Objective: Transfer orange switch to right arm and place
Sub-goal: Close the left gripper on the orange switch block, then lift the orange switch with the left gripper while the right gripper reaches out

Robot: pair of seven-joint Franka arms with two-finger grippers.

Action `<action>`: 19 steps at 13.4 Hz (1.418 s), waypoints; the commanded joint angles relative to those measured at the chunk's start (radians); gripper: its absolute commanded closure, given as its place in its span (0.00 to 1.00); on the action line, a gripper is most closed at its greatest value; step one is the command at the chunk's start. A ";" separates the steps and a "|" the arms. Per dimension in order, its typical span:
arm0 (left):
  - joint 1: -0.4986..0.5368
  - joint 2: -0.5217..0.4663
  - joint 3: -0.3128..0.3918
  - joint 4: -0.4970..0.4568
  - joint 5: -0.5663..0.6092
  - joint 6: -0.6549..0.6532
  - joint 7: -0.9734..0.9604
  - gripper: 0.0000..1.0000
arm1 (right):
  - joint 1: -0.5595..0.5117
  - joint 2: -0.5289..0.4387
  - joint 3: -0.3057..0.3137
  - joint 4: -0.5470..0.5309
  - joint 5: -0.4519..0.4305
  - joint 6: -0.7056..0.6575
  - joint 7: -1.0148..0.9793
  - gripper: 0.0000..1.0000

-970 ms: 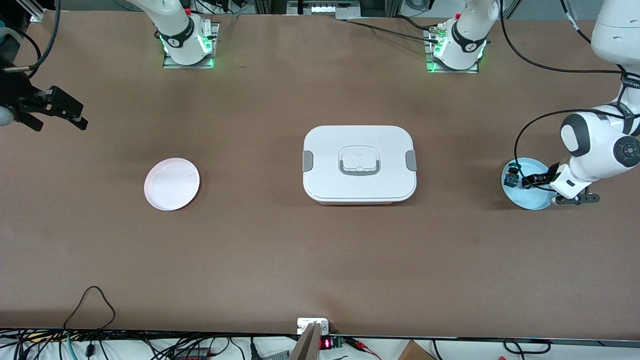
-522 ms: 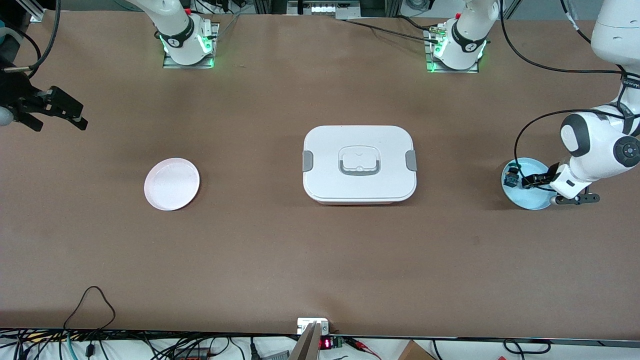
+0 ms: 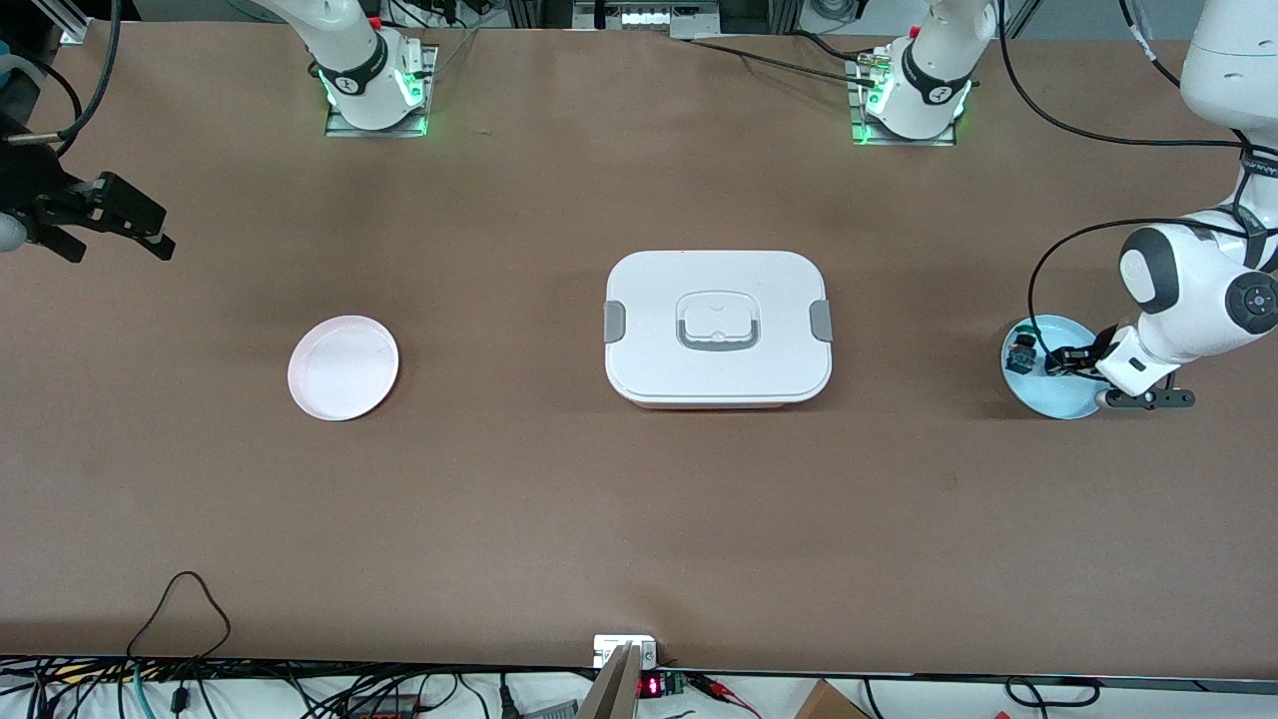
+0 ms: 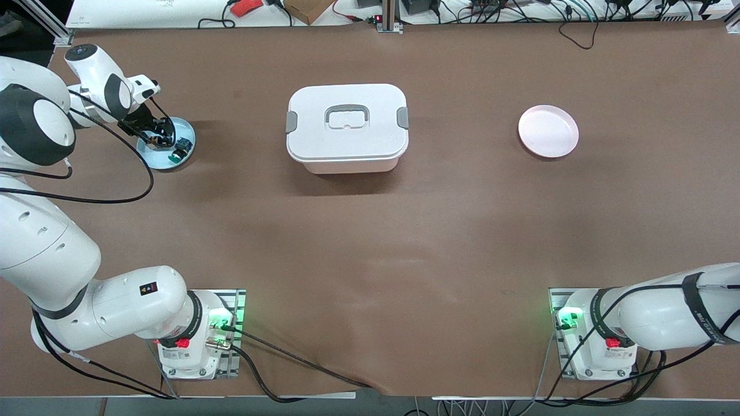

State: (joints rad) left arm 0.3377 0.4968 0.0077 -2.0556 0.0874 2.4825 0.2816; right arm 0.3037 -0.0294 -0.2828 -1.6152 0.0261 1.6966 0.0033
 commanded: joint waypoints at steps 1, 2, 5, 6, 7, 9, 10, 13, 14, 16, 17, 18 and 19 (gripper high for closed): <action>0.014 0.012 -0.011 0.040 0.008 -0.011 0.057 0.88 | -0.002 -0.006 0.002 0.001 0.006 0.003 0.001 0.00; 0.012 0.006 -0.012 0.041 0.008 -0.033 0.059 0.90 | -0.002 -0.006 0.002 0.000 0.006 0.002 0.001 0.00; 0.012 -0.012 -0.040 0.106 0.002 -0.166 0.056 0.96 | 0.002 -0.004 0.004 0.000 0.005 0.005 0.003 0.00; 0.012 -0.020 -0.048 0.139 0.002 -0.225 0.056 0.97 | 0.000 -0.004 0.004 0.000 0.005 0.005 0.003 0.00; 0.010 -0.024 -0.054 0.152 0.000 -0.269 0.050 0.98 | -0.001 -0.004 0.004 0.000 0.005 0.003 0.003 0.00; 0.010 -0.040 -0.063 0.179 -0.001 -0.316 0.048 1.00 | 0.000 -0.004 0.004 -0.003 0.005 -0.005 0.003 0.00; 0.010 -0.047 -0.074 0.183 -0.001 -0.326 0.048 1.00 | 0.000 -0.004 0.004 -0.003 0.005 -0.008 0.004 0.00; 0.010 -0.066 -0.098 0.242 -0.008 -0.442 0.053 1.00 | 0.000 -0.004 0.004 -0.003 0.005 -0.008 0.004 0.00; 0.010 -0.069 -0.112 0.283 -0.026 -0.503 0.051 1.00 | 0.000 -0.004 0.004 -0.003 0.005 -0.008 0.004 0.00; 0.010 -0.070 -0.114 0.330 -0.034 -0.565 0.056 1.00 | 0.000 -0.004 0.004 -0.003 0.005 -0.005 0.004 0.00; 0.010 -0.072 -0.115 0.337 -0.034 -0.576 0.059 1.00 | 0.000 -0.004 0.004 -0.003 0.005 -0.003 0.004 0.00; 0.010 -0.079 -0.117 0.339 -0.035 -0.591 0.060 1.00 | 0.000 -0.004 0.004 -0.003 0.005 -0.003 0.004 0.00; 0.010 -0.090 -0.130 0.339 -0.035 -0.608 0.059 1.00 | 0.000 -0.004 0.004 -0.003 0.005 -0.002 0.004 0.00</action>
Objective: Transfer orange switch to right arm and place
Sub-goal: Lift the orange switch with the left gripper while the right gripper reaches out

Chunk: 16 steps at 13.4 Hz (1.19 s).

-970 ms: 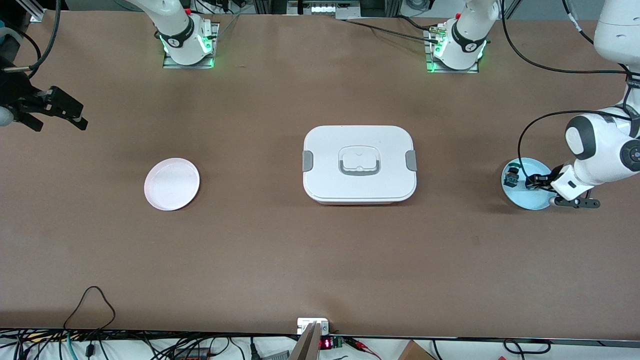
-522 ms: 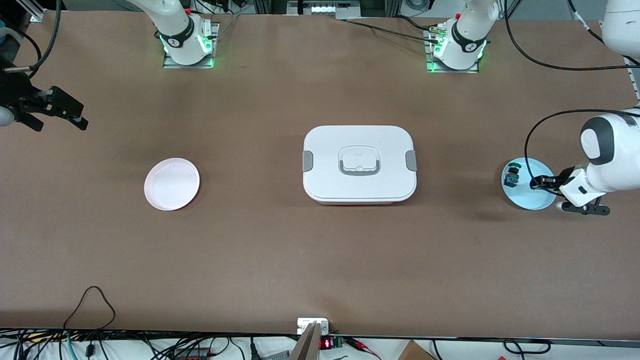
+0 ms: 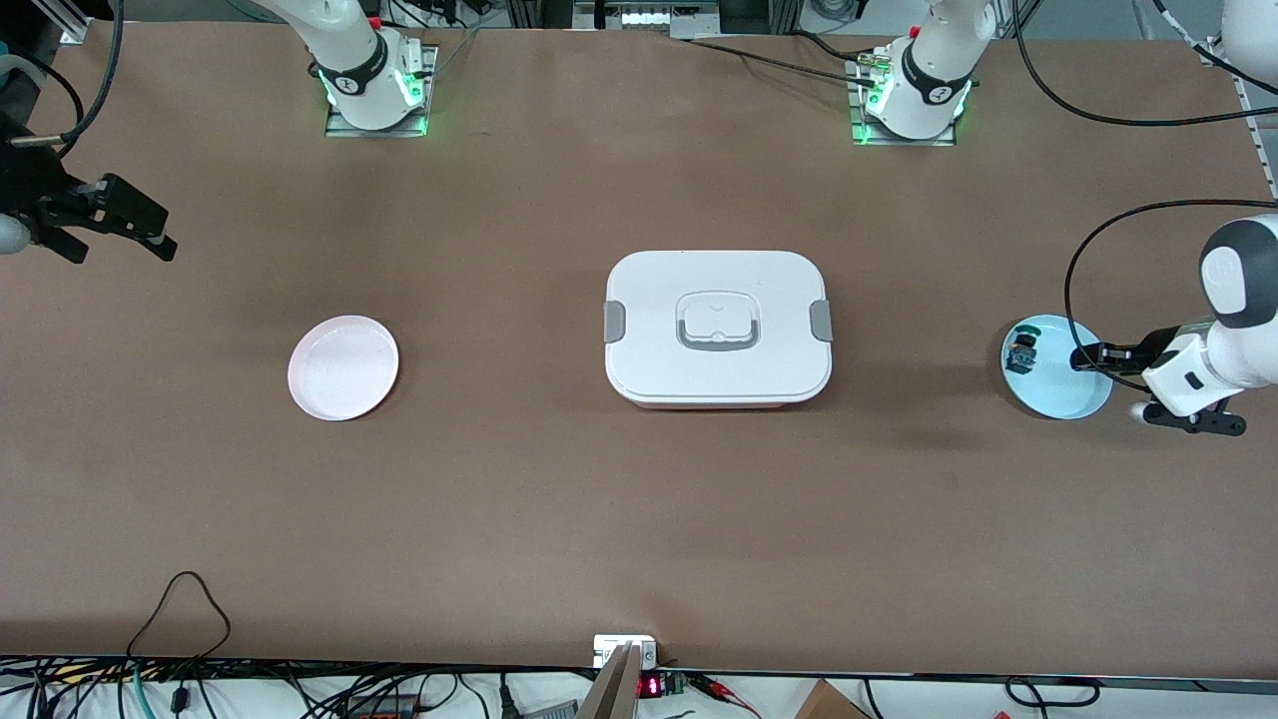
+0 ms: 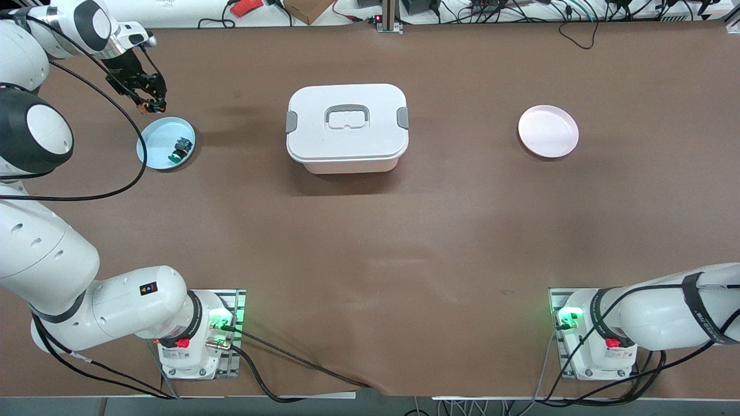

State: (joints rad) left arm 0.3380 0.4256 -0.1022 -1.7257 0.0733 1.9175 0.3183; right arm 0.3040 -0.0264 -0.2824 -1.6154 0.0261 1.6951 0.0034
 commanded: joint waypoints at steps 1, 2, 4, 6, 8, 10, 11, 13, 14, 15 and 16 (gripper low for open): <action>0.010 -0.033 -0.030 0.011 -0.035 -0.070 0.021 1.00 | 0.000 -0.007 0.003 -0.003 0.005 0.000 0.004 0.00; 0.010 -0.048 -0.028 0.011 -0.085 -0.089 0.022 1.00 | 0.000 -0.007 0.003 -0.003 0.005 0.000 0.004 0.00; 0.004 -0.070 -0.037 0.009 -0.109 -0.094 0.025 1.00 | -0.002 -0.007 0.003 -0.003 0.005 -0.005 0.004 0.00; 0.003 -0.096 -0.057 0.008 -0.160 -0.098 0.091 1.00 | -0.002 -0.007 0.003 -0.003 0.005 -0.005 0.012 0.00; 0.003 -0.111 -0.057 0.008 -0.246 -0.127 0.166 1.00 | -0.008 -0.006 0.002 -0.001 -0.003 -0.006 0.006 0.00; 0.003 -0.128 -0.057 0.008 -0.311 -0.129 0.327 1.00 | -0.017 0.011 -0.004 -0.001 0.000 0.000 0.012 0.00; 0.003 -0.140 -0.057 0.008 -0.366 -0.129 0.393 1.00 | -0.026 0.023 -0.006 0.002 -0.002 0.006 0.001 0.00; 0.004 -0.160 -0.059 0.005 -0.438 -0.137 0.503 1.00 | -0.032 0.040 -0.006 0.002 0.005 0.024 0.001 0.00; 0.004 -0.168 -0.059 -0.005 -0.505 -0.150 0.592 1.00 | -0.025 0.037 -0.004 0.002 0.005 0.021 0.001 0.00; 0.003 -0.172 -0.059 -0.006 -0.585 -0.159 0.684 1.00 | -0.023 0.028 -0.004 0.005 0.002 0.017 0.000 0.00; 0.003 -0.174 -0.059 -0.006 -0.634 -0.160 0.755 1.00 | -0.023 0.025 -0.004 0.005 0.003 0.014 -0.002 0.00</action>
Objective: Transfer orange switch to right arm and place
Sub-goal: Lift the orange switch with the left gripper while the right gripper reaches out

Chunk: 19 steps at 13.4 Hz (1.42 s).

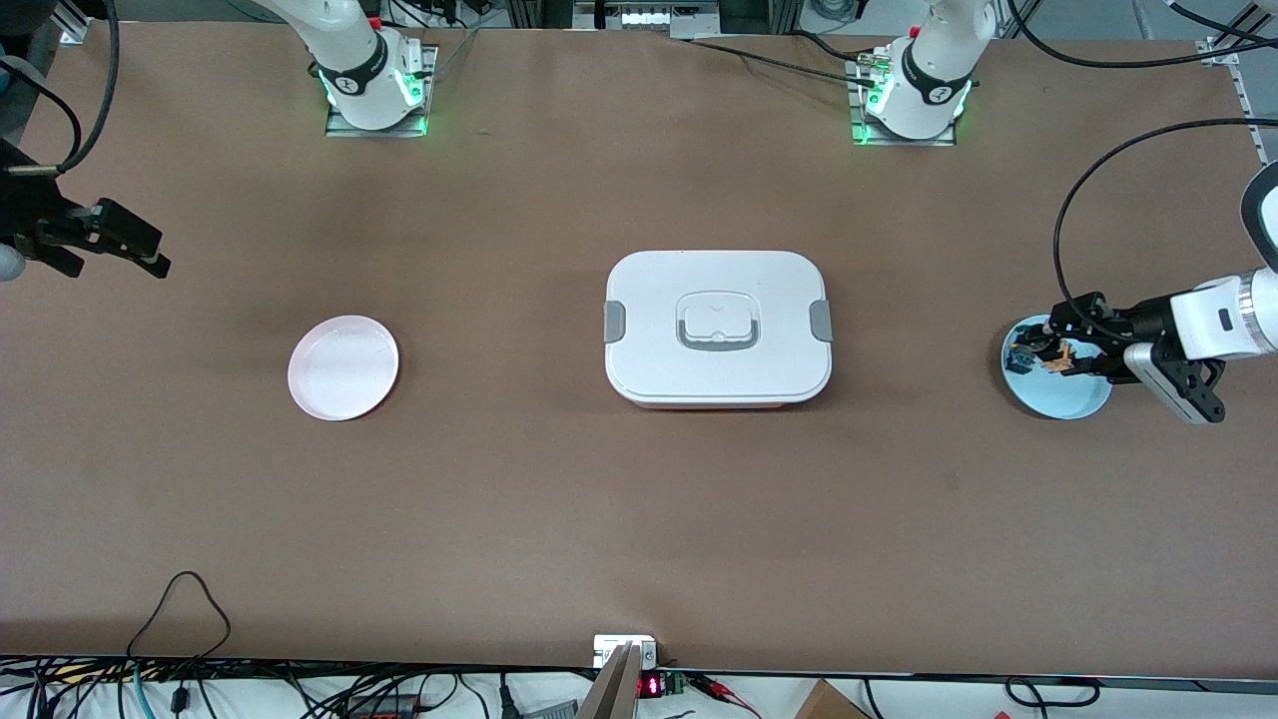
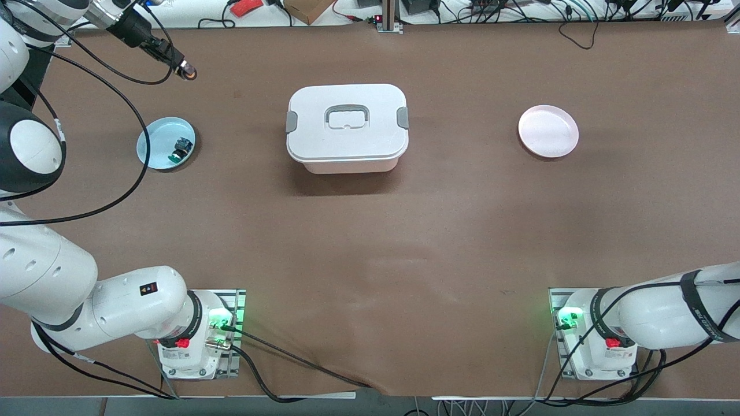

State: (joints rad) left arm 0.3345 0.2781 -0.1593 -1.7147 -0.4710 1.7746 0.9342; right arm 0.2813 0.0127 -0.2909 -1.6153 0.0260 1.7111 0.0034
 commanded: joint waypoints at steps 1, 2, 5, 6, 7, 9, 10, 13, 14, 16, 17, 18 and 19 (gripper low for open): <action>0.005 -0.028 -0.006 -0.016 -0.134 -0.018 0.200 1.00 | -0.002 -0.016 0.004 0.003 0.003 -0.005 -0.005 0.00; 0.003 -0.030 -0.011 -0.017 -0.212 -0.023 0.292 1.00 | -0.001 -0.014 0.006 0.003 0.000 -0.025 -0.006 0.00; -0.011 -0.016 -0.011 -0.017 -0.466 -0.058 0.550 1.00 | 0.033 0.049 0.010 -0.003 -0.002 -0.151 0.000 0.00; -0.024 -0.013 -0.011 -0.017 -0.533 -0.058 0.586 1.00 | 0.053 0.055 0.012 -0.002 0.000 -0.154 0.000 0.00; -0.029 -0.013 -0.011 -0.017 -0.575 -0.058 0.616 1.00 | 0.065 0.070 0.012 -0.005 0.005 -0.145 0.001 0.00; -0.061 0.002 -0.012 -0.017 -0.648 -0.066 0.699 1.00 | 0.079 0.098 0.012 -0.024 0.008 -0.096 0.004 0.00; -0.074 0.018 -0.012 -0.017 -0.688 -0.102 0.744 1.00 | 0.078 0.099 0.012 -0.066 0.014 -0.047 0.003 0.00; -0.133 0.044 -0.012 -0.017 -0.758 -0.188 0.823 1.00 | 0.070 0.081 0.007 -0.192 0.069 0.088 -0.022 0.00; -0.152 0.044 -0.012 -0.022 -0.780 -0.201 0.843 1.00 | 0.070 0.079 0.007 -0.192 0.071 0.088 -0.023 0.00; -0.204 0.044 -0.014 -0.038 -0.820 -0.215 0.888 1.00 | 0.068 0.078 0.004 -0.192 0.084 0.082 -0.049 0.00; -0.225 0.049 -0.012 -0.048 -0.846 -0.213 0.922 1.00 | 0.065 0.072 0.001 -0.193 0.131 0.073 -0.083 0.00; -0.238 0.059 -0.012 -0.051 -0.876 -0.210 0.961 1.00 | 0.035 0.069 0.001 -0.195 0.231 0.040 -0.117 0.00; -0.250 0.065 -0.012 -0.058 -0.891 -0.205 0.978 1.00 | -0.002 0.072 0.001 -0.195 0.347 -0.006 -0.167 0.00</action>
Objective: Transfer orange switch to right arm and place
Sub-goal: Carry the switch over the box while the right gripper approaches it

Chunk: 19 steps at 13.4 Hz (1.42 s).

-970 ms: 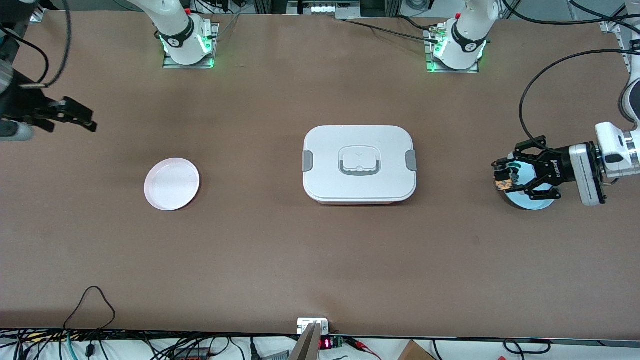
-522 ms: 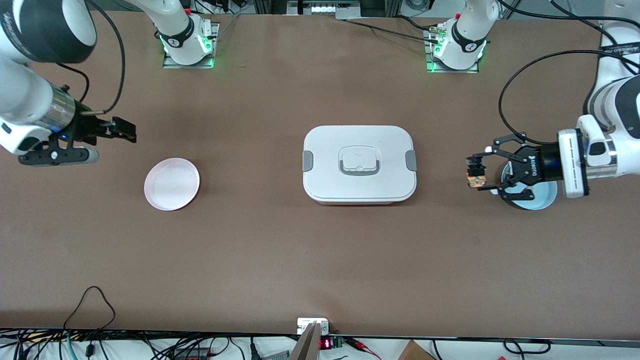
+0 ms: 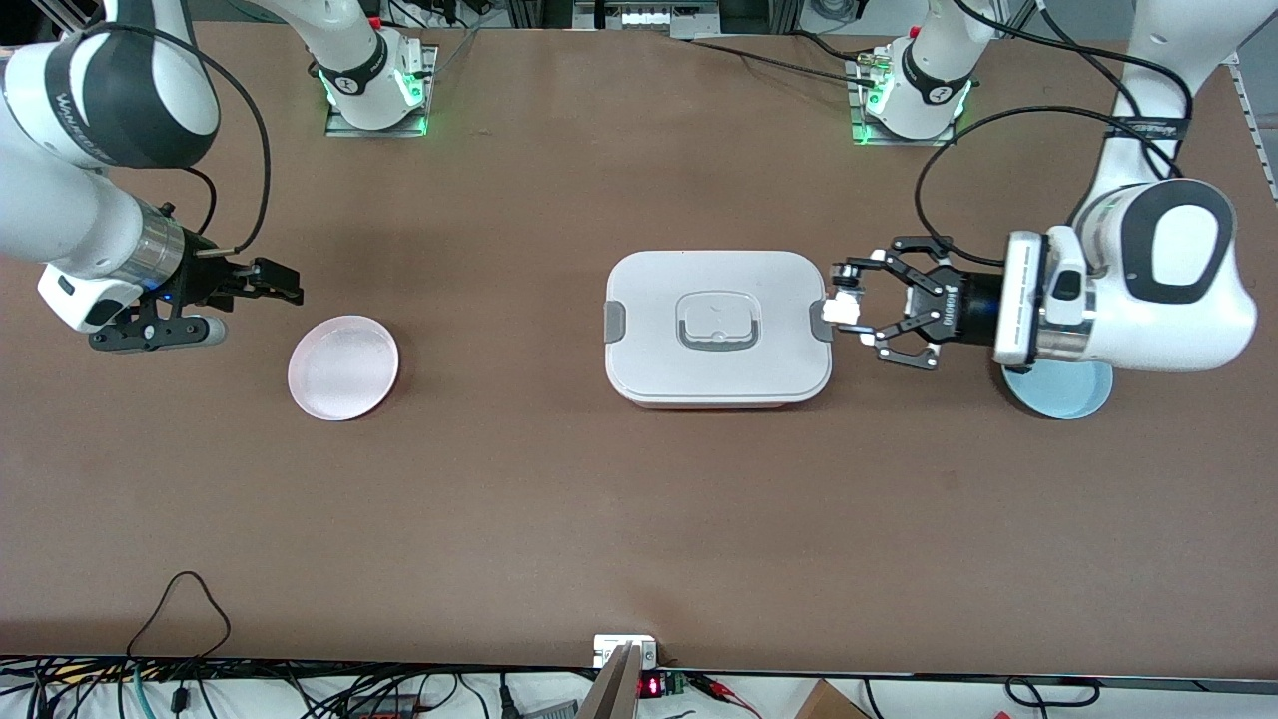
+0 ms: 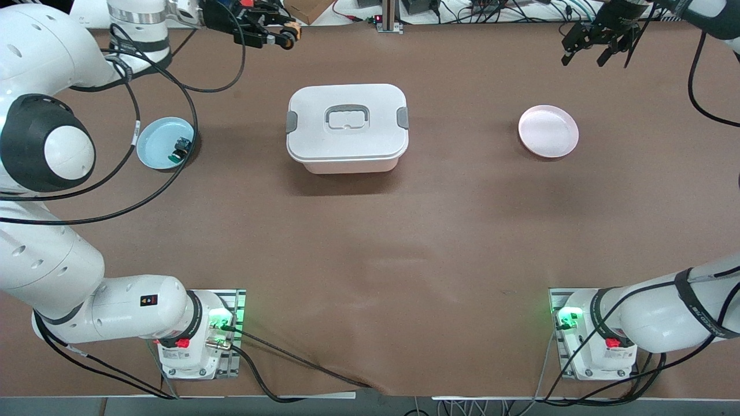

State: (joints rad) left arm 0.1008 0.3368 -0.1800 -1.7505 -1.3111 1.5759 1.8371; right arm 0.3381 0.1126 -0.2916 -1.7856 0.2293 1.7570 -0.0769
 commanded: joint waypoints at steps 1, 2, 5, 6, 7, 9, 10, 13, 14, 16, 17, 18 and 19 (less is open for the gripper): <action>-0.032 0.008 0.008 -0.024 -0.063 -0.007 0.077 1.00 | -0.097 -0.021 0.002 -0.031 0.268 -0.100 -0.145 0.00; -0.050 0.011 0.008 -0.024 -0.079 0.004 0.083 1.00 | -0.135 -0.008 0.002 -0.053 0.394 -0.137 -0.209 0.00; -0.099 0.022 0.008 -0.033 -0.141 0.045 0.113 1.00 | -0.163 0.018 0.002 -0.132 0.719 -0.250 -0.337 0.00; -0.110 0.031 0.008 -0.037 -0.155 0.047 0.113 1.00 | -0.163 0.033 0.002 -0.153 0.839 -0.299 -0.357 0.00; -0.118 0.036 0.008 -0.037 -0.166 0.047 0.113 1.00 | -0.160 0.059 0.003 -0.187 0.977 -0.356 -0.386 0.00; -0.144 0.039 0.008 -0.037 -0.191 0.078 0.114 1.00 | -0.136 0.078 0.011 -0.292 1.236 -0.418 -0.449 0.00; -0.160 0.039 0.008 -0.037 -0.203 0.101 0.114 1.00 | -0.117 0.078 0.011 -0.319 1.287 -0.425 -0.490 0.00; -0.214 0.039 0.008 -0.035 -0.253 0.168 0.113 1.00 | -0.126 0.085 0.011 -0.330 1.309 -0.477 -0.523 0.00; -0.234 0.039 0.008 -0.035 -0.266 0.188 0.113 1.00 | -0.125 0.090 0.011 -0.333 1.315 -0.485 -0.541 0.00; -0.259 0.041 0.008 -0.035 -0.270 0.216 0.113 1.00 | -0.094 0.117 0.012 -0.344 1.367 -0.470 -0.577 0.00; -0.263 0.041 0.001 -0.034 -0.272 0.226 0.113 1.00 | -0.049 0.146 0.012 -0.340 1.419 -0.435 -0.578 0.00; -0.263 0.042 -0.010 -0.033 -0.292 0.236 0.113 1.00 | -0.004 0.159 0.012 -0.337 1.473 -0.380 -0.586 0.00; -0.266 0.042 -0.025 -0.033 -0.309 0.245 0.113 1.00 | 0.062 0.162 0.012 -0.334 1.533 -0.313 -0.593 0.00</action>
State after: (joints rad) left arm -0.1574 0.3828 -0.1884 -1.7782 -1.5680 1.7970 1.9121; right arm 0.2980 0.2535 -0.2767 -2.1231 1.6708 1.3618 -0.6385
